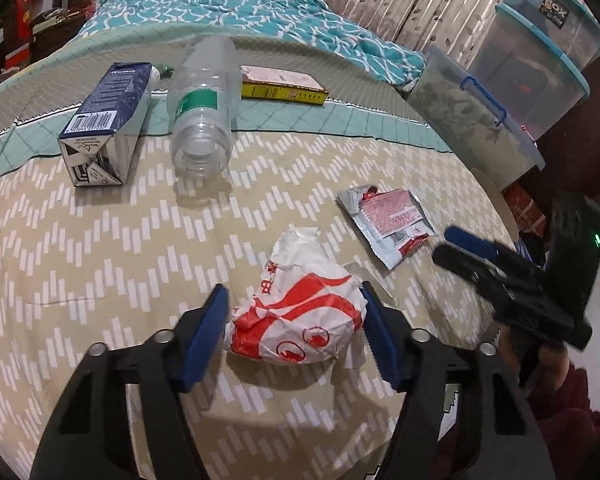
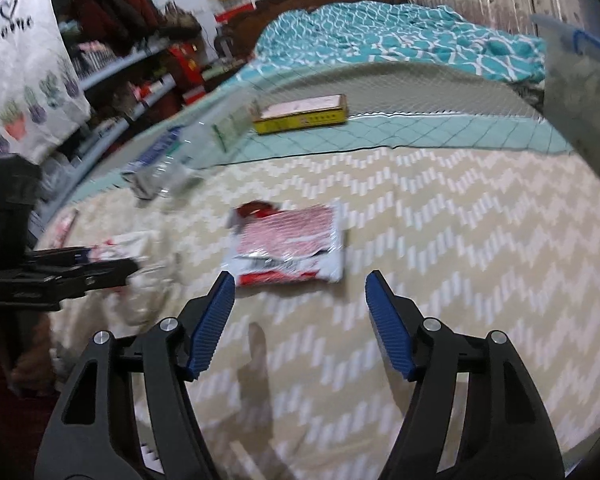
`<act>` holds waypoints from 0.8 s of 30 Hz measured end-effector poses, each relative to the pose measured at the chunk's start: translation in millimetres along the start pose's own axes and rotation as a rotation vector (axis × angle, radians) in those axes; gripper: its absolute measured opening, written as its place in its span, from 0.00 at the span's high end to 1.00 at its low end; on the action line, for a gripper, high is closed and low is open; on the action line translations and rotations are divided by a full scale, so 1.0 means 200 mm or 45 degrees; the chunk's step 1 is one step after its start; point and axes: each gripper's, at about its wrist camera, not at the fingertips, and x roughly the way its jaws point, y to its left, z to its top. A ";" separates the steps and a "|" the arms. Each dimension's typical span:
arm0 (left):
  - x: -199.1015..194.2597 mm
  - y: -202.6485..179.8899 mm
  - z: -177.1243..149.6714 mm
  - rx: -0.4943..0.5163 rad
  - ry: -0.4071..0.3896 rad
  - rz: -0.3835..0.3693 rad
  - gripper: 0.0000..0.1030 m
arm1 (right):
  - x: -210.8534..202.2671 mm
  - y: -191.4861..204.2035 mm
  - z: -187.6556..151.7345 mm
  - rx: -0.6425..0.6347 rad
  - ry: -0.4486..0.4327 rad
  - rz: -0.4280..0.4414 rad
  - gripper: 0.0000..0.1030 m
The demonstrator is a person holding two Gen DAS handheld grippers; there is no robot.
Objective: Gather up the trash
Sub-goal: 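Grasp the white-and-red plastic bag with the left tool while the right tool grasps the red wrapper, then carry the bag and red wrapper to the beige bin and open both tools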
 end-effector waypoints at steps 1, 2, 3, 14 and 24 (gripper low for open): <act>0.00 0.00 0.00 0.004 0.002 0.006 0.47 | 0.02 -0.02 0.03 0.000 0.014 -0.002 0.33; 0.00 -0.01 0.00 0.008 0.001 0.013 0.50 | 0.04 -0.05 0.05 0.008 0.026 0.009 0.33; 0.00 -0.01 0.00 0.016 0.000 0.021 0.52 | 0.07 -0.07 0.07 0.021 0.036 0.031 0.34; 0.11 -0.19 0.10 0.130 0.038 -0.029 0.58 | -0.06 -0.36 0.01 0.131 -0.049 0.123 0.88; 0.44 -0.81 0.39 0.433 0.144 -0.189 0.58 | -0.56 -1.13 -0.12 0.438 -0.316 -0.153 0.88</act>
